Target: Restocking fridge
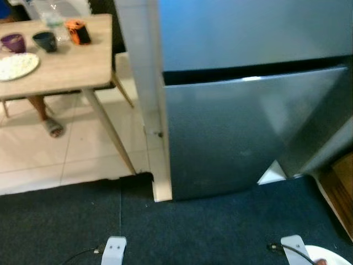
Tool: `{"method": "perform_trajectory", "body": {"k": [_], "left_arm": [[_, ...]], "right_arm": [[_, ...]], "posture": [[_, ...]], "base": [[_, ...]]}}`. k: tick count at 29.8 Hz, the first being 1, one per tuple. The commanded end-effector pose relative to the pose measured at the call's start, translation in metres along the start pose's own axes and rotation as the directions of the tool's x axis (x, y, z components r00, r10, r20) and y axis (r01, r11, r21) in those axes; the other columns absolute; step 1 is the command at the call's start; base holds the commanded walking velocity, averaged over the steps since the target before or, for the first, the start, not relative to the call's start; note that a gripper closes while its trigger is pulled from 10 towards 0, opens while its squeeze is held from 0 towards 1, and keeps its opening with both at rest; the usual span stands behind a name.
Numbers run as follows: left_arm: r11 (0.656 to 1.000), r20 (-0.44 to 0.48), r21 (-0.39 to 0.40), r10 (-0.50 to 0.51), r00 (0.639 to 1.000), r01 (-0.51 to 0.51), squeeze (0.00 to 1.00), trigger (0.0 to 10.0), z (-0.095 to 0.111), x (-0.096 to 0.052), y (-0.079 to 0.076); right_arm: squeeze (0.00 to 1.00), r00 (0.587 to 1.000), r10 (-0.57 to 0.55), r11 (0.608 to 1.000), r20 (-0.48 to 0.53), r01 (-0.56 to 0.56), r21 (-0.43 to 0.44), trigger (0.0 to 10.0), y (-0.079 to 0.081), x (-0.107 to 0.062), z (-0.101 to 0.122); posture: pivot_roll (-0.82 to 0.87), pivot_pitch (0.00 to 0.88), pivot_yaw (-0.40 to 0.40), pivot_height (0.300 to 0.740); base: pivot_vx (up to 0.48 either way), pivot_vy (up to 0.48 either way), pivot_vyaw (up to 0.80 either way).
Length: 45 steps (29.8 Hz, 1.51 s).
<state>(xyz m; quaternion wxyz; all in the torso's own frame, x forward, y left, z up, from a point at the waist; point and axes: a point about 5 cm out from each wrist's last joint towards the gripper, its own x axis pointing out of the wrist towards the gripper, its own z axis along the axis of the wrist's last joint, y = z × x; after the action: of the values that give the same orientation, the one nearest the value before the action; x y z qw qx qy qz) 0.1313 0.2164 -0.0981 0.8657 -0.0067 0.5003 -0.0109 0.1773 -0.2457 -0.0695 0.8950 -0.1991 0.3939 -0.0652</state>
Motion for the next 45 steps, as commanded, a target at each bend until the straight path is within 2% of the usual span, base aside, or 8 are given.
{"method": "perform_trajectory", "body": {"k": [1, 21, 32, 33, 34, 41, 43, 45], "left_arm": [[1.0, 0.008, 0.01, -0.01, 1.0, 0.01, 0.0, 10.0, 0.003, 0.001, -0.003], [1.0, 0.01, 0.015, -0.004, 1.0, 0.004, 0.0, 10.0, 0.006, 0.002, -0.001], [0.994, 0.131, -0.104, 0.038, 0.991, -0.024, 0.0, 10.0, 0.03, 0.002, 0.009], [0.993, 0.158, -0.117, 0.051, 0.986, -0.033, 0.2, 10.0, 0.036, 0.002, 0.013], [0.99, 0.186, -0.138, 0.062, 0.981, -0.036, 1.0, 10.0, 0.043, 0.001, 0.016], [0.963, 0.399, -0.268, 0.08, 0.913, 0.033, 1.0, 10.0, 0.098, -0.005, 0.036], [0.96, 0.467, -0.269, 0.059, 0.882, 0.078, 1.0, 10.0, 0.117, -0.009, 0.04], [0.955, 0.579, -0.256, 0.031, 0.815, 0.146, 1.0, 10.0, 0.152, -0.018, 0.047]], "right_arm": [[0.0, 0.998, -0.017, 1.0, -0.061, 0.017, -0.004, 10.0, -0.006, -0.006, -0.02], [0.0, 0.998, -0.015, 1.0, -0.062, 0.014, -0.008, 10.0, -0.005, -0.006, -0.02], [0.0, 0.998, -0.013, 1.0, -0.063, 0.013, -0.007, 10.0, -0.005, -0.006, -0.02], [0.0, 0.998, -0.013, 1.0, -0.063, 0.013, -0.007, 10.0, -0.005, -0.006, -0.02], [0.0, 0.998, -0.013, 1.0, -0.064, 0.012, -0.007, 10.0, -0.005, -0.006, -0.02], [0.0, 0.998, -0.011, 1.0, -0.066, 0.011, -0.007, 10.0, -0.005, -0.006, -0.021], [0.0, 0.998, -0.011, 1.0, -0.066, 0.011, -0.006, 10.0, -0.005, -0.006, -0.022], [0.0, 0.998, -0.012, 1.0, -0.069, 0.011, -0.006, 10.0, -0.005, -0.007, -0.023]], "posture": [[-0.07, 0.126, -0.004, 0.74], [-0.07, 0.12, -0.002, 0.74], [-0.07, 0.121, -0.003, 0.74], [-0.07, 0.121, -0.003, 0.74], [-0.07, 0.121, -0.003, 0.74], [-0.07, 0.126, -0.002, 0.74], [-0.07, 0.128, -0.001, 0.74], [-0.07, 0.132, 0.001, 0.74]], "base": [[0.42, 0.0, 0.0], [0.042, -0.114, 0.0], [0.0, 0.0, 0.0], [0.0, 0.0, 0.0], [0.0, 0.0, 0.0], [0.0, 0.0, 0.0], [0.0, 0.0, 0.0], [0.0, 0.0, 0.0]]}}
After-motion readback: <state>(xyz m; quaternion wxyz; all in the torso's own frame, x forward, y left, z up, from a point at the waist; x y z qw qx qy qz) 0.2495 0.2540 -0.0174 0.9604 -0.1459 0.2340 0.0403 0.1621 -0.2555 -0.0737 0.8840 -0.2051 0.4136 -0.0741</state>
